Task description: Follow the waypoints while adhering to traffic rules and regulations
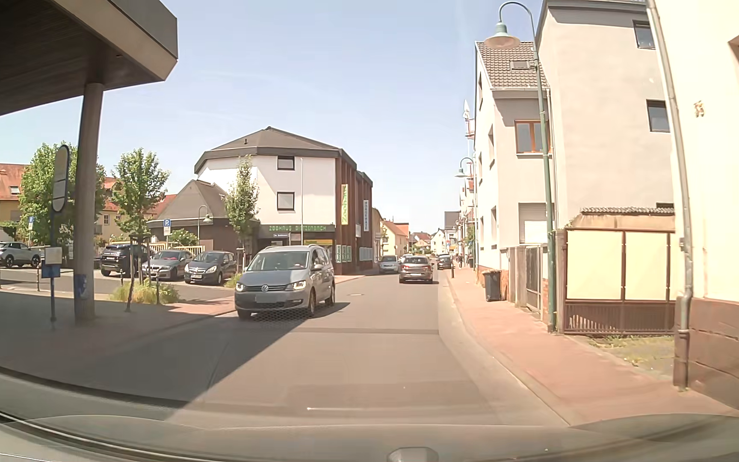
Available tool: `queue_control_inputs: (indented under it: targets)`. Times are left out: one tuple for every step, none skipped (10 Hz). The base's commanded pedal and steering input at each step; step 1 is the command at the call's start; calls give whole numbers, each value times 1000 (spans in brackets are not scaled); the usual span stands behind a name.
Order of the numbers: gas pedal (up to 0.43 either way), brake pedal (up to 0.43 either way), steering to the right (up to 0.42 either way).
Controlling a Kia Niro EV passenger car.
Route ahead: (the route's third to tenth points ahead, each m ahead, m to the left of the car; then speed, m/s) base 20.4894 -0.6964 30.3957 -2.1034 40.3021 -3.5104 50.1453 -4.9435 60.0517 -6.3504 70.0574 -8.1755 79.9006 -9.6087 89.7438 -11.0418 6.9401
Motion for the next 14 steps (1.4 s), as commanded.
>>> queue_control_inputs:
  targets:
    - [8, 0, 31]
    - [8, 0, 26]
    - [8, 0, 21]
    - [8, 0, 21]
    - [8, 0, 23]
    - [8, 0, 23]
    - [8, 0, 23]
    - [8, 0, 22]
    - [8, 0, 22]
    - [8, 0, 22]
    - [28, 0, 21]
    - [39, 0, 21]
    - [47, 0, 21]
    - [59, 0, 21]
